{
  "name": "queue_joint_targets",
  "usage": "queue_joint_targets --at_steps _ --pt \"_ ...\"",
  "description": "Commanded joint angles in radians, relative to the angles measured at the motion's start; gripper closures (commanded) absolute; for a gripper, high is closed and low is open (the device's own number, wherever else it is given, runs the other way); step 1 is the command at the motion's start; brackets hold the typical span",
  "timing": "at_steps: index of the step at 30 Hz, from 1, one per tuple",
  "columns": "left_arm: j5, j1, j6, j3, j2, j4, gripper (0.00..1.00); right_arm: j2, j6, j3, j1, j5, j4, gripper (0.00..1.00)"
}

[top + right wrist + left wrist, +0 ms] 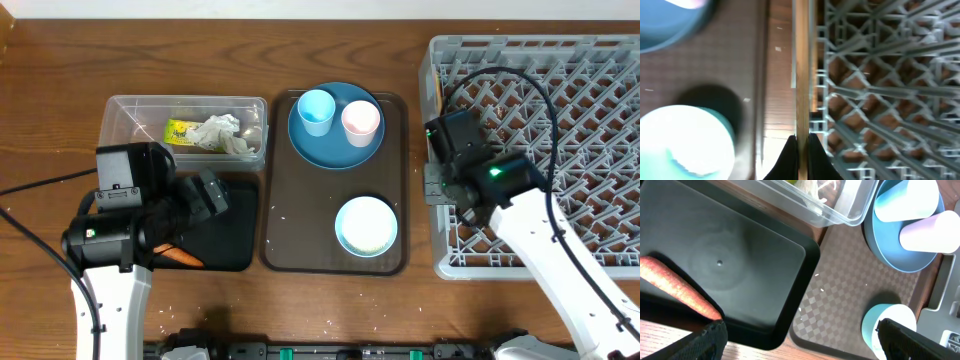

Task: Sort waste into correct bins and load items into the dishwasher rack
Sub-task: 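Lift the second chopstick and carry it right to the dish rack, then lower the chopstick into a rack slot and open the right gripper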

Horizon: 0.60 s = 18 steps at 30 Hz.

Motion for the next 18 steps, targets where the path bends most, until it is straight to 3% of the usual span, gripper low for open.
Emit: queue_joint_targets --at_steps 1,18 --pt "-0.006 0.005 0.006 0.018 -0.007 -0.001 0.02 -0.005 -0.076 0.008 -0.034 0.034 -0.008 0.99" --pt "-0.007 0.005 0.006 0.018 -0.007 -0.001 0.02 0.055 -0.095 0.006 -0.068 0.057 -0.005 0.99"
